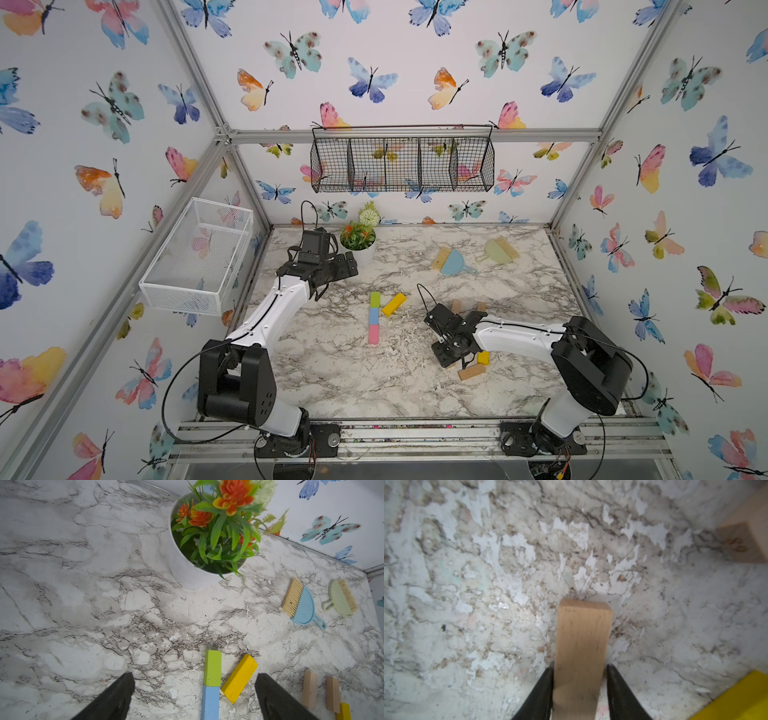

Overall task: Assemble the letter k with building blocks
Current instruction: Pick up the building block from the center of the board.

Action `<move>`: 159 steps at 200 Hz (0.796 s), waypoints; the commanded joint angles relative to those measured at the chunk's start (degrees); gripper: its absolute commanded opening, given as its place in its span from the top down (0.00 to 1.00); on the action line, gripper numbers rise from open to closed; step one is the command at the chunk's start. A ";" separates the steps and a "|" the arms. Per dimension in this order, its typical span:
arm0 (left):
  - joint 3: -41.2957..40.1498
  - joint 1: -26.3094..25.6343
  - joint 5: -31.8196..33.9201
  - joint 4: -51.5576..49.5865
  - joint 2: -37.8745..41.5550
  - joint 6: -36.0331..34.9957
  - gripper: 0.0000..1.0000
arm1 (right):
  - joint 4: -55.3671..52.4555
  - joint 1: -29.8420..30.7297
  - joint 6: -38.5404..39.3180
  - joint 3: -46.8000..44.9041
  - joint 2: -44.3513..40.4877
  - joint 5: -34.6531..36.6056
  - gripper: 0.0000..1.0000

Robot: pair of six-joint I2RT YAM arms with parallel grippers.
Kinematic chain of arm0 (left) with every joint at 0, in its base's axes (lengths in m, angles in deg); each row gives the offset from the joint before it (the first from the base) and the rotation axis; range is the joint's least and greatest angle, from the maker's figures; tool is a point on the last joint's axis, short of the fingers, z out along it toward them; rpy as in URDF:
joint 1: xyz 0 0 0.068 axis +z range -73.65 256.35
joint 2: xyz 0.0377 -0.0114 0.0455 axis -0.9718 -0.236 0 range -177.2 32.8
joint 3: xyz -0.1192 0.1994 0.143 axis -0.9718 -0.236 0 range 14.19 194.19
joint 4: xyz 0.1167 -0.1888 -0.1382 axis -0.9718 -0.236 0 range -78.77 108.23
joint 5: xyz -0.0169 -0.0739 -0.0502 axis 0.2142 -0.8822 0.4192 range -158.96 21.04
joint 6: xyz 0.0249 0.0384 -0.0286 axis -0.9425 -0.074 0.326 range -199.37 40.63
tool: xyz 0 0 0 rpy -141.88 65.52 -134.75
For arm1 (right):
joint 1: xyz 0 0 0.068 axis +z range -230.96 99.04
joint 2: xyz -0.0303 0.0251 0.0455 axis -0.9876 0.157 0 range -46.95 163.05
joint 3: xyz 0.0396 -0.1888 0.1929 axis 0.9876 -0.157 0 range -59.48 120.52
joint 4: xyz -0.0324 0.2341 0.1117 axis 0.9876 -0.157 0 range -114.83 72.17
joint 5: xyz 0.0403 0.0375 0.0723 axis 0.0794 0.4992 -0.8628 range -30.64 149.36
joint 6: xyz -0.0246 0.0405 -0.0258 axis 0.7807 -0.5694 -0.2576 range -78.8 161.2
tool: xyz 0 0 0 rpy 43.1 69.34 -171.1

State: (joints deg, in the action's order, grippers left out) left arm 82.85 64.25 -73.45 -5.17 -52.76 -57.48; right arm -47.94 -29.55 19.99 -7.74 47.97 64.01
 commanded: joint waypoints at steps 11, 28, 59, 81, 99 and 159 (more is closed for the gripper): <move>0.30 0.23 -0.56 -0.10 1.10 -0.13 0.06 | 0.33 0.35 0.81 -1.96 0.99 -1.57 0.73; 0.32 0.23 -0.11 -0.14 1.24 0.06 0.06 | 0.31 0.35 1.60 -1.05 0.39 -1.17 0.88; -0.06 1.06 -0.62 -0.15 0.53 1.70 0.06 | 0.99 0.35 5.81 2.62 0.39 -3.12 0.97; -0.11 2.57 -1.41 -0.24 0.05 2.49 0.06 | 0.78 0.35 9.89 6.35 2.18 -4.38 0.99; -0.36 3.65 -1.65 -0.24 0.04 3.07 0.05 | -0.20 0.35 12.61 9.77 3.98 -3.68 0.98; -0.20 4.69 1.38 -1.56 -0.08 4.48 0.02 | -0.95 0.68 16.37 17.26 9.17 -4.86 0.99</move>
State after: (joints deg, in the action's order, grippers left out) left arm 82.81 68.80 -73.73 -5.41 -52.76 -53.96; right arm -47.26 -29.48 33.97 7.19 55.09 60.47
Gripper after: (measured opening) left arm 0.984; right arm 0.299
